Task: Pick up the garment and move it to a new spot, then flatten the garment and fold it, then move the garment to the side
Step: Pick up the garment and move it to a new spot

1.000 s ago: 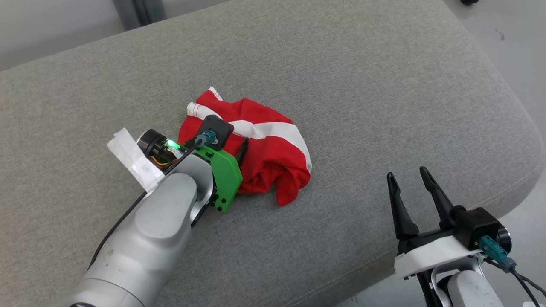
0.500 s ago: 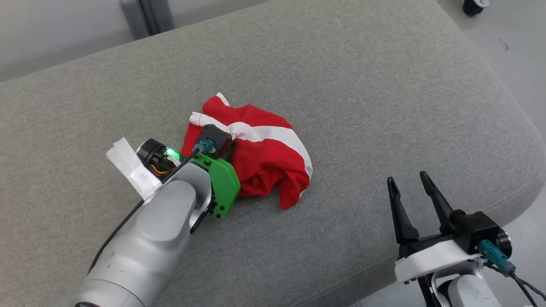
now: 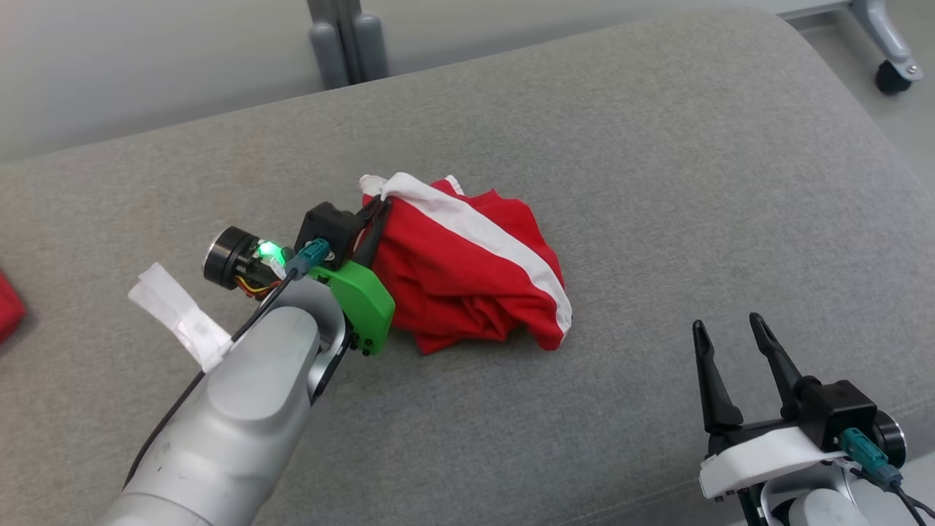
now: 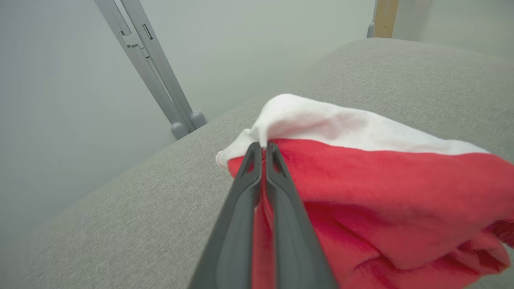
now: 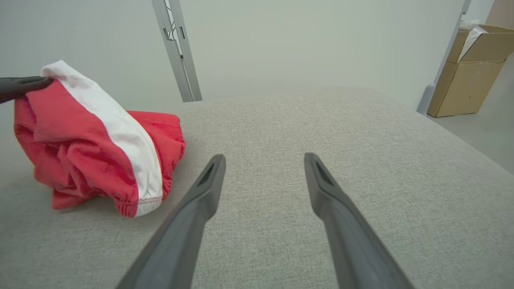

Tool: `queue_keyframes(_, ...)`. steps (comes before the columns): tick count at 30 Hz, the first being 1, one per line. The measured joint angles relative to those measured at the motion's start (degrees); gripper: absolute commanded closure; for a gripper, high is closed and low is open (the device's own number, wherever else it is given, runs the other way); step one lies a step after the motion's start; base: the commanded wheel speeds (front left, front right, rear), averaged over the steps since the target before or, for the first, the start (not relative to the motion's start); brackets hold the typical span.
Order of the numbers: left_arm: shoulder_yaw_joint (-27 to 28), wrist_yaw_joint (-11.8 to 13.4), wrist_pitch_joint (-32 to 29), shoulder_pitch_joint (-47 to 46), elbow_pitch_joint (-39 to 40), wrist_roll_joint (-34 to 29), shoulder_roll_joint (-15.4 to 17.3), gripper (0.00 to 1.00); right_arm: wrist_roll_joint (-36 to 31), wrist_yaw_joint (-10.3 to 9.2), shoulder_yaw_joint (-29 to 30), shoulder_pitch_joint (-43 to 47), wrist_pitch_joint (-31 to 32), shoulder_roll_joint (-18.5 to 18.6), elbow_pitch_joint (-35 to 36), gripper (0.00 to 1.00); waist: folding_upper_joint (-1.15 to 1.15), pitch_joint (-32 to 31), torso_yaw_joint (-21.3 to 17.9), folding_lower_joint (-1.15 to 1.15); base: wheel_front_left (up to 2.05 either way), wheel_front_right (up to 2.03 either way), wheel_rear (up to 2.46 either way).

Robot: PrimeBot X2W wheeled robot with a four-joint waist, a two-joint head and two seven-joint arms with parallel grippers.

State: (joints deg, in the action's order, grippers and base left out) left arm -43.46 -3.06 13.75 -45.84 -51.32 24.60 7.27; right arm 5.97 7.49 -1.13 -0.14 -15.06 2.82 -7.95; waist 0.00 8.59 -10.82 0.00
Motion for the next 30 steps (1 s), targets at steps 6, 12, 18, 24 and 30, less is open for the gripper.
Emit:
queue_keyframes(6,2.3,5.6,-0.1,6.5,8.8,1.3,3.8,1.00,-0.1,0.00,0.1,0.8,0.0,0.0,-0.1,0.00,0.00,-1.9,4.1,0.00,0.00,0.00,0.00)
queue_keyframes(12,6.0,14.2,-1.2,17.2,18.8,4.1,7.4,1.00,-0.1,0.00,0.0,0.8,0.0,0.0,-0.1,0.00,0.00,-3.0,7.4,0.00,0.00,0.00,0.00)
queue_keyframes(18,7.7,20.5,-2.7,26.6,25.0,6.0,9.2,1.00,-0.2,0.00,-0.4,0.5,0.0,0.0,-0.2,0.00,0.00,-2.6,8.4,0.00,0.00,0.00,0.00)
queue_keyframes(24,7.9,22.8,-4.1,30.7,27.1,7.1,9.4,1.00,-0.5,0.00,-0.9,-0.2,0.0,0.0,-0.5,0.00,0.00,-1.7,8.2,0.00,0.00,0.00,0.00)
queue_keyframes(30,7.7,22.6,-4.9,32.6,27.5,8.3,9.3,1.00,-0.5,0.00,-1.3,-0.3,0.0,0.0,-0.9,0.00,0.00,-1.6,7.7,0.00,0.00,0.00,0.00)
